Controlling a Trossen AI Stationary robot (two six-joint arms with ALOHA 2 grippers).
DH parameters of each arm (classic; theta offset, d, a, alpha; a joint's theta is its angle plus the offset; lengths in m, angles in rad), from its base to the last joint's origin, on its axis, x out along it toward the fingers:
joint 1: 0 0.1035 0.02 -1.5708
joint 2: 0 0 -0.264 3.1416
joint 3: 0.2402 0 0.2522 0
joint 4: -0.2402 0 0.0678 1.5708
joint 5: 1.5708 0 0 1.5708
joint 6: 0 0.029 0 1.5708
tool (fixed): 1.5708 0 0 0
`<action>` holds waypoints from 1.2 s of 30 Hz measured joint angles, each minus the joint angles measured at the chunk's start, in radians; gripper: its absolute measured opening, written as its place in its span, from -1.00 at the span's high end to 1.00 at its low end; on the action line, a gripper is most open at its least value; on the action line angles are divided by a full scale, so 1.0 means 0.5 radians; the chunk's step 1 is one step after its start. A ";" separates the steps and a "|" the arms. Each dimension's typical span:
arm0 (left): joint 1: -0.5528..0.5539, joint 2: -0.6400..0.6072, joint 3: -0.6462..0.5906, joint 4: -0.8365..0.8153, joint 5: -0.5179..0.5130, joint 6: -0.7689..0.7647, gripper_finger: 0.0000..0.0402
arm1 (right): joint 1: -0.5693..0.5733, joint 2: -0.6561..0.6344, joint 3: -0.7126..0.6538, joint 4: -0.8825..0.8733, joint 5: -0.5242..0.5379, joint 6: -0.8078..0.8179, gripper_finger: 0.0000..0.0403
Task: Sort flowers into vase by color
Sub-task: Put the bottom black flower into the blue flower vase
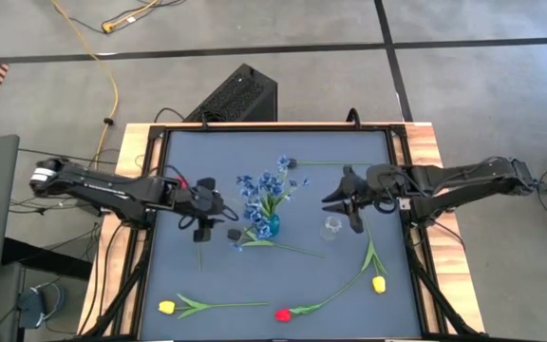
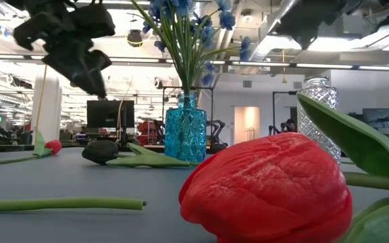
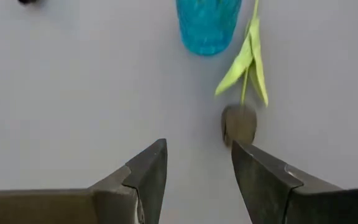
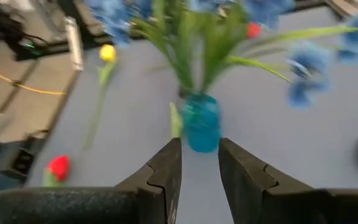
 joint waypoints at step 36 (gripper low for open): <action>-0.002 -0.799 -1.028 1.608 0.108 0.016 0.16 | 0.539 2.076 1.155 -0.400 0.409 0.586 0.34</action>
